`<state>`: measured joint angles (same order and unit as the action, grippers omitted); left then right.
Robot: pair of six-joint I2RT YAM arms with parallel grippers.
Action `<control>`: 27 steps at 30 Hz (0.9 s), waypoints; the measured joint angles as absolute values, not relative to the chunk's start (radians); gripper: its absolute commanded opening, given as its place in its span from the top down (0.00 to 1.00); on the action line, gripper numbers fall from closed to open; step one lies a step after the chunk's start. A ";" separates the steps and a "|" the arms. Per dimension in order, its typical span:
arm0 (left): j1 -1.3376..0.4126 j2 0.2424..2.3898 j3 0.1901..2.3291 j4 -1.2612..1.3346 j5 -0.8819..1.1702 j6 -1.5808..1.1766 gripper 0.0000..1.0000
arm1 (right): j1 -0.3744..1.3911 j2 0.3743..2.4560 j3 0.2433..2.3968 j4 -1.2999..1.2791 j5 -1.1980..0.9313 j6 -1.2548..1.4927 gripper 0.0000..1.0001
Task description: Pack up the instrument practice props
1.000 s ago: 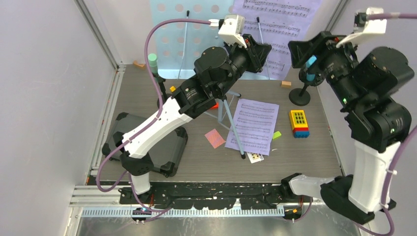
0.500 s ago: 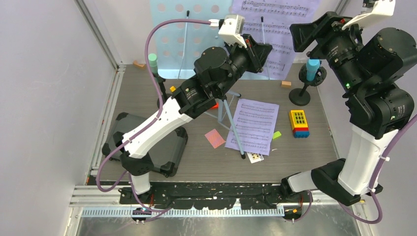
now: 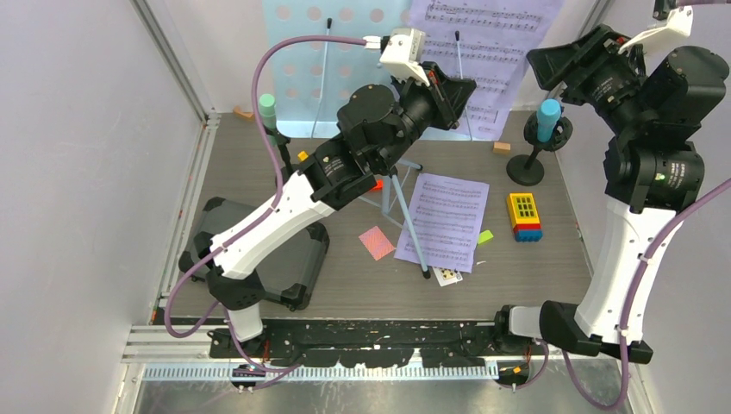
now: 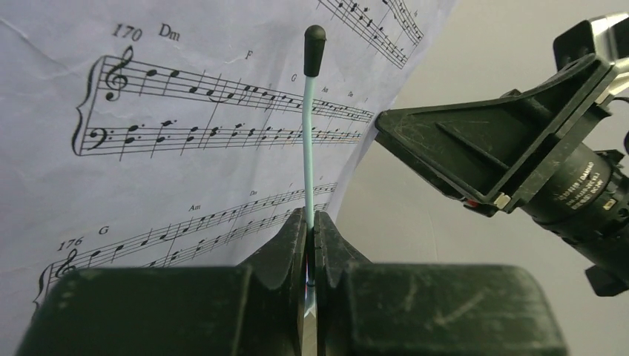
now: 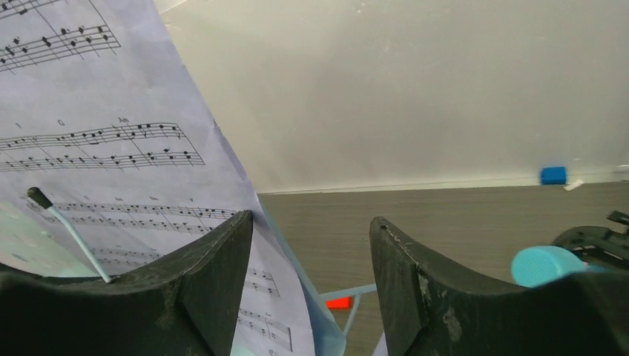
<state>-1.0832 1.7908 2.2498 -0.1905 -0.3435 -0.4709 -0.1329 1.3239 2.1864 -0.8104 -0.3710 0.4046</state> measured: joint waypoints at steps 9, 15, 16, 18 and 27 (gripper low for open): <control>-1.083 1.789 2.246 -0.190 -0.340 -0.472 0.95 | -0.247 1.232 1.948 -0.456 -0.650 0.593 0.39; -1.082 1.787 2.244 -0.189 -0.339 -0.473 0.95 | -0.249 1.212 1.924 -0.296 -0.739 0.665 0.41; -1.082 1.786 2.243 -0.189 -0.338 -0.474 0.95 | -0.249 1.211 1.922 -0.282 -0.746 0.671 0.42; -1.082 1.785 2.242 -0.189 -0.337 -0.474 0.95 | -0.251 1.212 1.916 -0.255 -0.756 0.688 0.42; -1.081 1.781 2.235 -0.184 -0.336 -0.477 0.95 | -0.252 1.221 1.913 -0.271 -0.724 0.663 0.40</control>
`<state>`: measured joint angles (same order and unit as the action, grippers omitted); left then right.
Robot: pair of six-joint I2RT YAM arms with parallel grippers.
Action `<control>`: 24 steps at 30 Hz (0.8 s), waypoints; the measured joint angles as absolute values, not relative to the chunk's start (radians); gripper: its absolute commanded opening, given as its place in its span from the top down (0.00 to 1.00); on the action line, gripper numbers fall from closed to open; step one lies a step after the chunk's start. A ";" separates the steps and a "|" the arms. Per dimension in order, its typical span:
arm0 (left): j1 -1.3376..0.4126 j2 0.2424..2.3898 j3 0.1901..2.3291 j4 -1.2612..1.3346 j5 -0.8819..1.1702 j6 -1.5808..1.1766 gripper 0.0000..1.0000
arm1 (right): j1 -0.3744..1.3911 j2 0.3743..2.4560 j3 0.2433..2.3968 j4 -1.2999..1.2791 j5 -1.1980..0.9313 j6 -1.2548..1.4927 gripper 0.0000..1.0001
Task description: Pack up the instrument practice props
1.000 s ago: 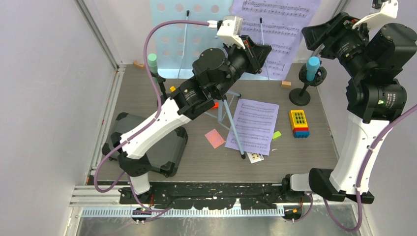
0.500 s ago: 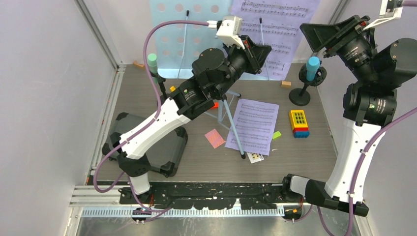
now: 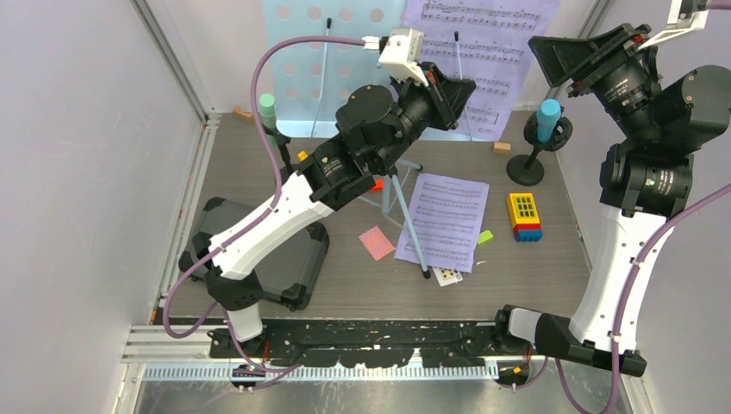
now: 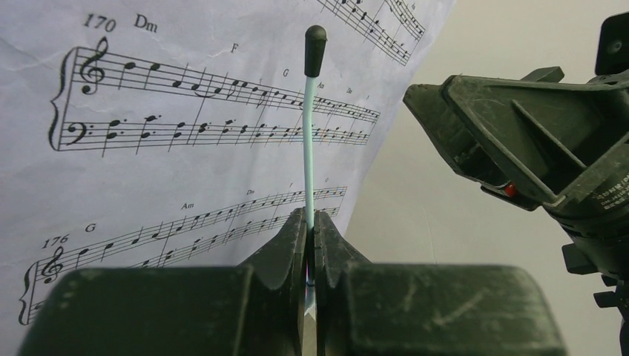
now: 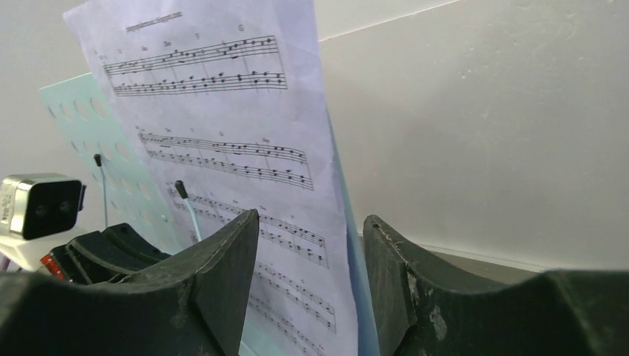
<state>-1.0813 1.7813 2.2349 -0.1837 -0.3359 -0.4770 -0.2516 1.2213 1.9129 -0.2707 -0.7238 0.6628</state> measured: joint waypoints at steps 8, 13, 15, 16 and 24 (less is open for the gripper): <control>-1.081 1.780 2.230 -0.182 -0.336 -0.490 0.95 | -0.253 1.227 1.913 -0.313 -0.693 0.631 0.40; -1.080 1.780 2.230 -0.180 -0.336 -0.491 0.95 | -0.253 1.236 1.878 -0.236 -0.746 0.672 0.40; -1.080 1.780 2.230 -0.180 -0.336 -0.491 0.95 | -0.253 1.244 1.866 -0.206 -0.764 0.691 0.40; -1.080 1.780 2.230 -0.180 -0.336 -0.491 0.95 | -0.253 1.250 1.861 -0.194 -0.773 0.701 0.40; -1.080 1.780 2.230 -0.179 -0.332 -0.490 0.95 | -0.253 1.259 1.837 -0.129 -0.813 0.739 0.41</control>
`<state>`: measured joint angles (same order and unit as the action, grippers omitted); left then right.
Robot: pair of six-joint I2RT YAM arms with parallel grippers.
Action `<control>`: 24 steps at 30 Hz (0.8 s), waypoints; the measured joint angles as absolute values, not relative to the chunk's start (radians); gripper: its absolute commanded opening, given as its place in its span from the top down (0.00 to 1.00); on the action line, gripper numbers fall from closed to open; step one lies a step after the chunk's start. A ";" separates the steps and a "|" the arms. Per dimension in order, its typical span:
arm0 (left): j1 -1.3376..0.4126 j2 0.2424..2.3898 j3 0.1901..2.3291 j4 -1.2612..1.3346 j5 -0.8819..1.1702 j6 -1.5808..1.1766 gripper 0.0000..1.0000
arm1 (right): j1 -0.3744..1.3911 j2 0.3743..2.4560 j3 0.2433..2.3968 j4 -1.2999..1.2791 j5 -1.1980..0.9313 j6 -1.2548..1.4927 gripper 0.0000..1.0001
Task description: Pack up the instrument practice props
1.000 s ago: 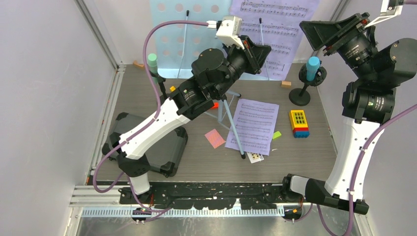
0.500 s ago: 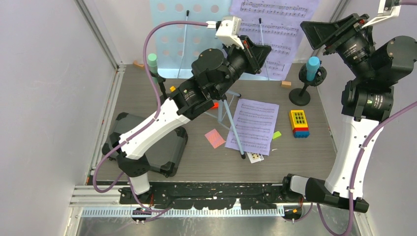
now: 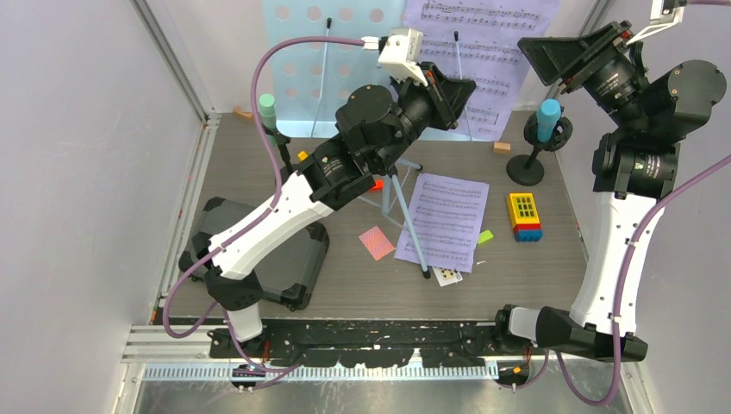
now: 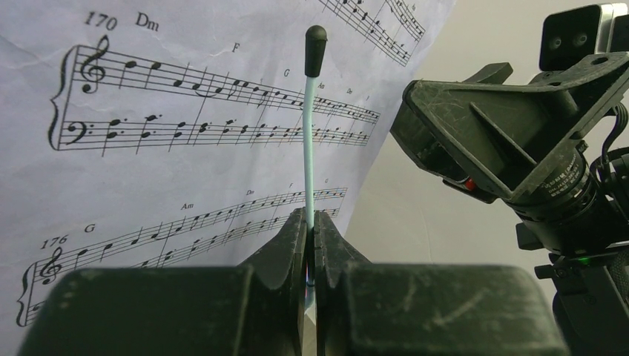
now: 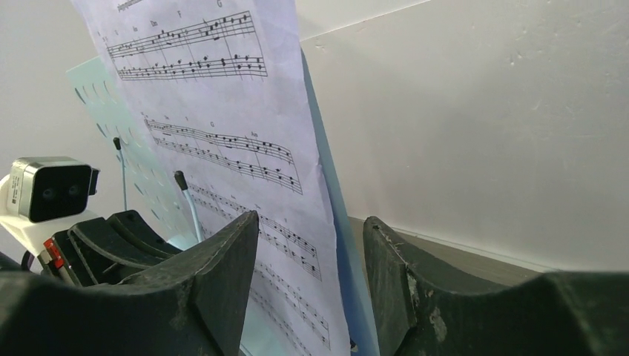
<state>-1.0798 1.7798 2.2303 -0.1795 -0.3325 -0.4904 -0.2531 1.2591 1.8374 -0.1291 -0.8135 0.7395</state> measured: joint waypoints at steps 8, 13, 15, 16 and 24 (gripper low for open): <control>-1.080 1.780 2.230 -0.177 -0.331 -0.491 0.95 | -0.256 1.241 1.818 -0.081 -0.848 0.749 0.41; -1.080 1.780 2.230 -0.176 -0.329 -0.491 0.95 | -0.257 1.228 1.810 -0.076 -0.853 0.749 0.41; -1.080 1.780 2.230 -0.176 -0.329 -0.491 0.95 | -0.258 1.221 1.806 -0.076 -0.853 0.747 0.41; -1.080 1.780 2.230 -0.176 -0.329 -0.492 0.95 | -0.258 1.219 1.806 -0.077 -0.854 0.744 0.41; -1.080 1.777 2.228 -0.176 -0.325 -0.492 0.95 | -0.258 1.186 1.788 -0.096 -0.852 0.710 0.41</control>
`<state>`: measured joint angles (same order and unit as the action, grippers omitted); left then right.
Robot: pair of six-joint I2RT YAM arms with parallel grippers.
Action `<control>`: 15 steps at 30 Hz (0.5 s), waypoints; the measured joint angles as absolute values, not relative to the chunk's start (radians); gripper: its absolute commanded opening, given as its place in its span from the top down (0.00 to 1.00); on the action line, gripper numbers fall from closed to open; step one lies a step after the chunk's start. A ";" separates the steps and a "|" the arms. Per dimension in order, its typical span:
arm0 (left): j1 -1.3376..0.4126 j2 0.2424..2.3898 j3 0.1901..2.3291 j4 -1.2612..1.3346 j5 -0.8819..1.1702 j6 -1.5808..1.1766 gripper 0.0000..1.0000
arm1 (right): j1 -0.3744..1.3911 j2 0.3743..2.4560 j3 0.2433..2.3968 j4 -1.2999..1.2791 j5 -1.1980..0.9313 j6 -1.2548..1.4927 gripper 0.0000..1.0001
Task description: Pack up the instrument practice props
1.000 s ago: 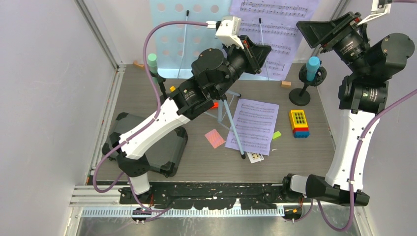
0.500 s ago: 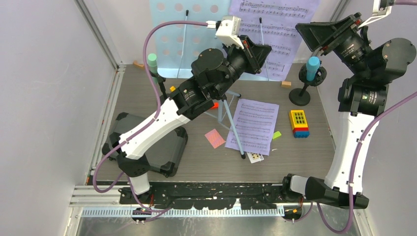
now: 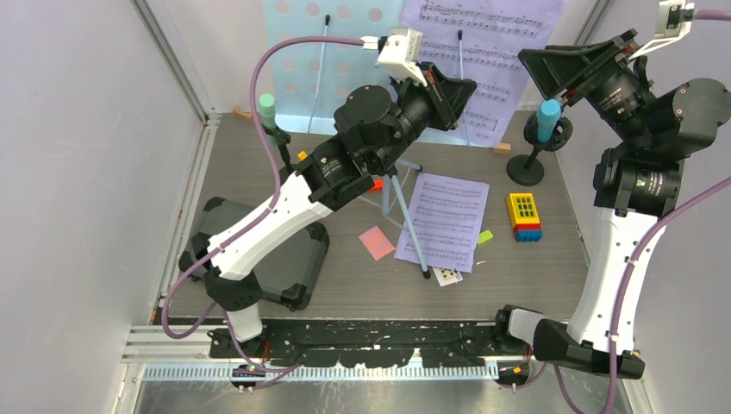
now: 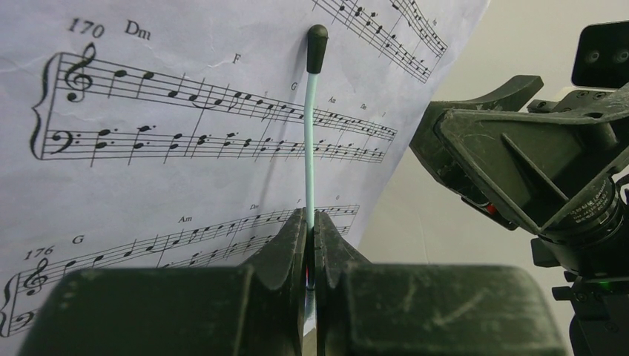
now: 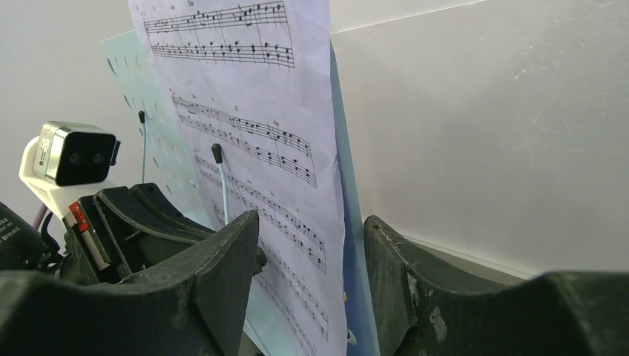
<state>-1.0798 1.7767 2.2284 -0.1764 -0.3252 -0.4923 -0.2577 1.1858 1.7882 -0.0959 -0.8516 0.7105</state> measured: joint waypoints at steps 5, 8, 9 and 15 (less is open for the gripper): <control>-1.080 1.772 2.226 -0.178 -0.321 -0.492 0.95 | -0.258 1.172 1.779 -0.104 -0.850 0.686 0.41; -1.081 1.771 2.223 -0.176 -0.321 -0.492 0.95 | -0.260 1.164 1.771 -0.109 -0.847 0.675 0.41; -1.080 1.771 2.223 -0.176 -0.321 -0.493 0.95 | -0.260 1.163 1.769 -0.110 -0.847 0.673 0.41; -1.079 1.771 2.217 -0.174 -0.322 -0.495 0.95 | -0.258 1.148 1.768 -0.112 -0.871 0.674 0.45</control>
